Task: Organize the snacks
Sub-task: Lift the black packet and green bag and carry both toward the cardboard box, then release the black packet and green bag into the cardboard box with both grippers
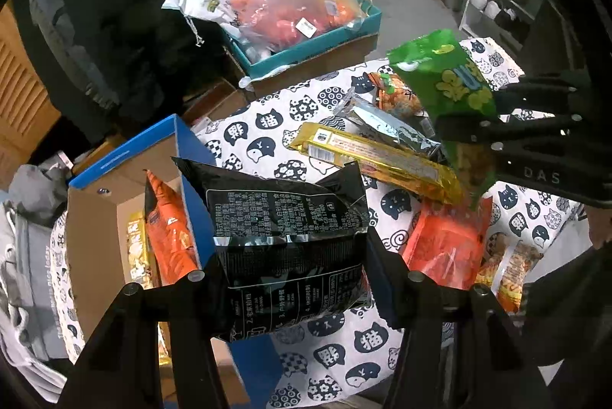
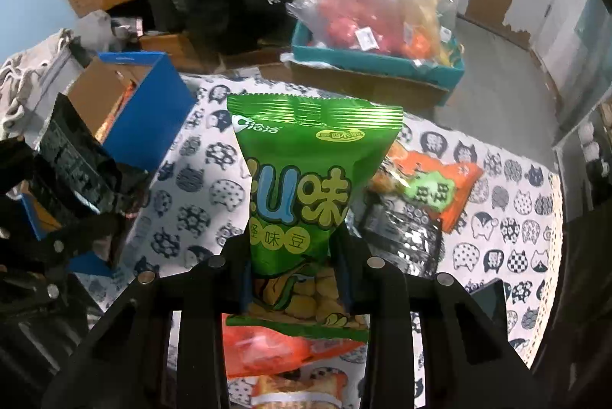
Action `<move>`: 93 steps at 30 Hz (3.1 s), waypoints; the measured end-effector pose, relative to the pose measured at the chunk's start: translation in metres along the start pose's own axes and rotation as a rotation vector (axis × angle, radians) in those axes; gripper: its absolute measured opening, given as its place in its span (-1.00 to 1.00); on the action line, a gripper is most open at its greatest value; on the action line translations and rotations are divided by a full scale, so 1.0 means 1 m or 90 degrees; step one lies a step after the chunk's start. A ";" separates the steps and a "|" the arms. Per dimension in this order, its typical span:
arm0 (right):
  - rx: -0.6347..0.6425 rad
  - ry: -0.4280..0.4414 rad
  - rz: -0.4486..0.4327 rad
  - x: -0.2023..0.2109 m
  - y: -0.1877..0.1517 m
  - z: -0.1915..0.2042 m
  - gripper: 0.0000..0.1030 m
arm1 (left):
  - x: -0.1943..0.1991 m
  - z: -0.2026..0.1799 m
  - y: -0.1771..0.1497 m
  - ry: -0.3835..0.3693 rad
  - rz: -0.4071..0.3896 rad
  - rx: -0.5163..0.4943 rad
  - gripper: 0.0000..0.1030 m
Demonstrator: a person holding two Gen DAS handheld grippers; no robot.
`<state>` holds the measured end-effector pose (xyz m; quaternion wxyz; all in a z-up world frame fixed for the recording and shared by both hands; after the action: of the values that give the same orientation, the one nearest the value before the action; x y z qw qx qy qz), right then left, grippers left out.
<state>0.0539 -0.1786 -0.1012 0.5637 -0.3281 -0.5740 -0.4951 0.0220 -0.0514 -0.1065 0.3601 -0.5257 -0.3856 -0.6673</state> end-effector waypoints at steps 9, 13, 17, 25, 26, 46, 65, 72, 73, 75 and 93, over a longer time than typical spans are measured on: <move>0.020 0.009 -0.012 0.007 0.018 0.029 -0.38 | 0.013 0.024 -0.011 0.015 -0.031 0.016 0.14; 0.034 0.019 -0.013 0.008 0.026 0.046 -0.38 | 0.016 0.036 -0.016 0.011 -0.039 0.029 0.14; 0.050 0.023 -0.016 0.008 0.034 0.065 -0.38 | 0.019 0.050 -0.023 0.017 -0.046 0.045 0.14; 0.078 0.033 -0.015 0.008 0.046 0.099 -0.38 | 0.018 0.079 -0.036 0.019 -0.047 0.077 0.14; 0.081 0.034 -0.015 0.008 0.048 0.102 -0.38 | 0.018 0.083 -0.039 0.020 -0.048 0.081 0.14; 0.150 0.071 0.004 -0.003 0.067 0.185 -0.38 | -0.024 0.175 -0.089 0.059 0.008 0.194 0.14; 0.188 0.137 0.041 -0.023 0.090 0.249 -0.38 | -0.004 0.215 -0.106 0.092 0.018 0.260 0.40; 0.182 0.155 0.056 -0.032 0.097 0.259 -0.38 | -0.006 0.224 -0.112 0.092 0.019 0.280 0.40; 0.182 0.157 0.059 -0.034 0.097 0.260 -0.38 | -0.008 0.225 -0.113 0.091 0.021 0.284 0.40; 0.183 0.159 0.064 -0.038 0.097 0.262 -0.38 | -0.010 0.227 -0.115 0.088 0.024 0.289 0.40; 0.166 0.126 0.039 -0.023 0.093 0.243 0.35 | -0.004 0.209 -0.107 0.067 0.014 0.271 0.40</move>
<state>0.0661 0.0812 -0.0742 0.6700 -0.2188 -0.5651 -0.4289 0.0163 0.1835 -0.0939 0.4899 -0.4066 -0.4929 -0.5931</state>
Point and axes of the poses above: each gripper's, at about its wrist camera, not at the fingertips, and x roughly against the way its jaws point, z to its left, y to its top, the point moved 5 cm from there along -x, roughly the way its jaws point, and after that the axes turned 15 degrees about z, right-handed, at the moved point
